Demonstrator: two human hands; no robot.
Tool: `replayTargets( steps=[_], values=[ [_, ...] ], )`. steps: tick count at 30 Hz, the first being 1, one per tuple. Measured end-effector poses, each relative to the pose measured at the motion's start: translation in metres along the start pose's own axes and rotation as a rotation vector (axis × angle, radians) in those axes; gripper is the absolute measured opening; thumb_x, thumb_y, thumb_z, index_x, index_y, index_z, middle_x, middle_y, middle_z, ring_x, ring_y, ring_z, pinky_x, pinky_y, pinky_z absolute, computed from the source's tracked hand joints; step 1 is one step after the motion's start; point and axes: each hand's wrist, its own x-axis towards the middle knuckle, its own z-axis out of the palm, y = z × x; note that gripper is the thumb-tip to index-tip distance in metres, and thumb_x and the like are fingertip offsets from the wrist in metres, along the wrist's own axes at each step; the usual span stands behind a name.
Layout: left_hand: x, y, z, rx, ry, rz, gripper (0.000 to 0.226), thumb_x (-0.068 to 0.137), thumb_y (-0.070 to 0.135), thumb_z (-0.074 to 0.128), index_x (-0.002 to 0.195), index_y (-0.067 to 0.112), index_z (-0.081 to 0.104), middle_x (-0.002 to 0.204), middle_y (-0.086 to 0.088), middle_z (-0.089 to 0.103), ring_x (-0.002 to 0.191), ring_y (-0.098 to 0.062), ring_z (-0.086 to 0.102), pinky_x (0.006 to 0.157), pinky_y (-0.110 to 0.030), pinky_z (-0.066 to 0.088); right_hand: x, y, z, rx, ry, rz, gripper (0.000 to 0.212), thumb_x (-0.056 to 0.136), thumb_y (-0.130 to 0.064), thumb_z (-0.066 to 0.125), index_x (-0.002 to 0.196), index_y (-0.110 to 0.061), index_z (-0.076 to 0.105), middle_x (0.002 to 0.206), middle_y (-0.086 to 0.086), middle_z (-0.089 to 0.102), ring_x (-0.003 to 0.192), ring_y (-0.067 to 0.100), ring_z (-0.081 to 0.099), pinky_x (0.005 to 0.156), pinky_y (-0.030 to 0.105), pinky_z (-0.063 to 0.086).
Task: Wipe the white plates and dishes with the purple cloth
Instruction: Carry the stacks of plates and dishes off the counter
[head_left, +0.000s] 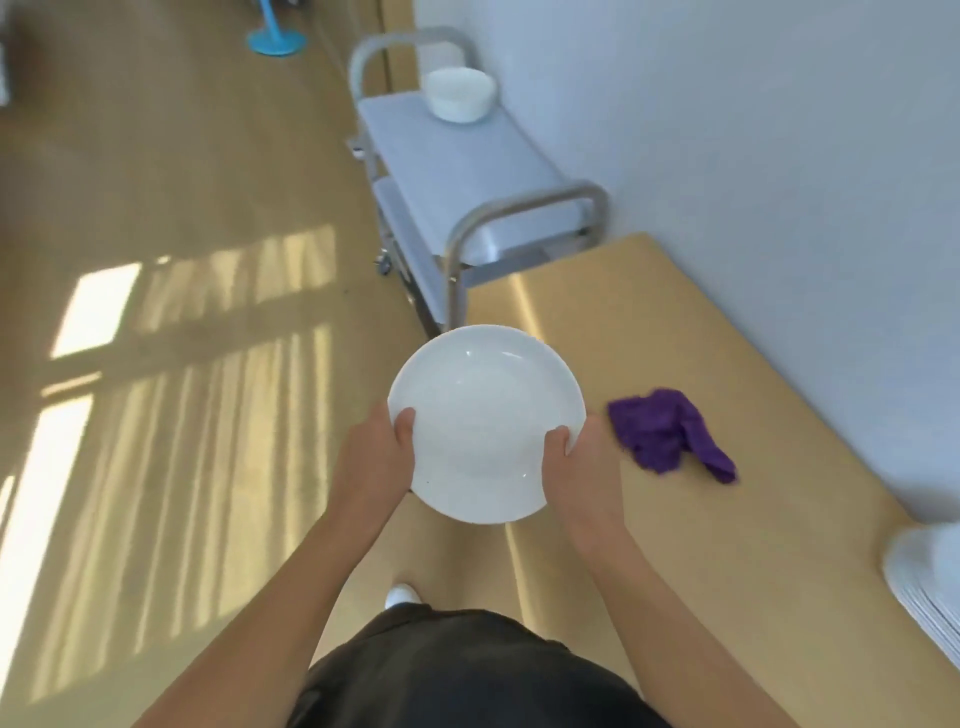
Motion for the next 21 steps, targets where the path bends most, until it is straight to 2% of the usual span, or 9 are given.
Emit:
replayTargets(
  steps=[2, 4, 6, 10, 13, 17, 19, 21],
  values=[
    [0.027, -0.02, -0.029, -0.003, 0.039, -0.044, 0.031, 0.105, 0.037, 0.037, 0.089, 0.011, 0.045, 0.074, -0.004, 0.056, 0.058, -0.016, 0.051, 0.048, -0.03, 0.032, 0.012, -0.037, 0.033, -0.026, -0.047, -0.045, 0.027, 0.101, -0.024, 0.04, 0.123, -0.011, 0.048, 0.105, 0.004, 0.063, 0.091, 0.025, 0.061, 0.074, 0.039, 0.052],
    [0.05, -0.036, -0.054, -0.004, 0.073, -0.092, 0.031, 0.105, 0.036, 0.037, 0.086, 0.011, 0.043, 0.072, -0.004, 0.054, 0.055, -0.017, 0.05, 0.047, -0.03, 0.031, 0.023, -0.067, 0.061, -0.039, -0.099, -0.087, 0.017, 0.101, -0.026, 0.039, 0.113, -0.016, 0.047, 0.102, 0.002, 0.062, 0.087, 0.02, 0.061, 0.074, 0.041, 0.055],
    [0.073, -0.05, -0.072, -0.016, 0.099, -0.138, 0.031, 0.105, 0.036, 0.038, 0.088, 0.01, 0.043, 0.073, -0.005, 0.055, 0.056, -0.019, 0.051, 0.049, -0.031, 0.035, 0.035, -0.095, 0.083, -0.04, -0.157, -0.122, 0.011, 0.101, -0.025, 0.038, 0.106, -0.019, 0.046, 0.099, 0.0, 0.061, 0.087, 0.015, 0.061, 0.073, 0.037, 0.054],
    [0.126, -0.073, -0.097, -0.04, 0.149, -0.216, 0.032, 0.104, 0.034, 0.039, 0.085, 0.009, 0.042, 0.068, -0.005, 0.053, 0.053, -0.02, 0.048, 0.048, -0.031, 0.034, 0.075, -0.14, 0.135, -0.082, -0.199, -0.208, 0.023, 0.102, -0.021, 0.039, 0.12, -0.015, 0.052, 0.099, -0.001, 0.061, 0.088, 0.016, 0.061, 0.066, 0.03, 0.05],
    [0.177, -0.084, -0.112, -0.032, 0.179, -0.261, 0.031, 0.105, 0.032, 0.04, 0.087, 0.008, 0.043, 0.066, -0.003, 0.051, 0.052, -0.018, 0.048, 0.046, -0.031, 0.031, 0.117, -0.168, 0.18, -0.16, -0.242, -0.226, 0.033, 0.104, -0.027, 0.038, 0.133, -0.014, 0.045, 0.104, 0.0, 0.061, 0.087, 0.017, 0.06, 0.068, 0.03, 0.051],
    [0.258, -0.087, -0.129, -0.018, 0.217, -0.317, 0.031, 0.105, 0.033, 0.04, 0.091, 0.005, 0.045, 0.07, -0.004, 0.054, 0.057, -0.018, 0.052, 0.047, -0.031, 0.034, 0.189, -0.211, 0.233, -0.144, -0.297, -0.26, 0.038, 0.104, -0.028, 0.037, 0.139, -0.013, 0.043, 0.114, 0.004, 0.061, 0.095, 0.02, 0.06, 0.066, 0.024, 0.049],
    [0.301, -0.083, -0.139, -0.041, 0.245, -0.347, 0.031, 0.104, 0.033, 0.04, 0.093, 0.005, 0.047, 0.073, -0.006, 0.057, 0.06, -0.022, 0.056, 0.05, -0.032, 0.04, 0.227, -0.238, 0.256, -0.153, -0.329, -0.29, 0.04, 0.104, -0.028, 0.036, 0.14, -0.013, 0.043, 0.112, 0.004, 0.062, 0.091, 0.018, 0.059, 0.061, 0.02, 0.046],
    [0.34, -0.075, -0.153, -0.032, 0.264, -0.373, 0.031, 0.104, 0.034, 0.041, 0.094, 0.006, 0.048, 0.074, -0.006, 0.058, 0.063, -0.024, 0.058, 0.053, -0.034, 0.044, 0.26, -0.268, 0.272, -0.155, -0.353, -0.293, 0.039, 0.105, -0.029, 0.036, 0.139, -0.013, 0.045, 0.112, 0.003, 0.063, 0.088, 0.014, 0.059, 0.063, 0.019, 0.047]
  ],
)
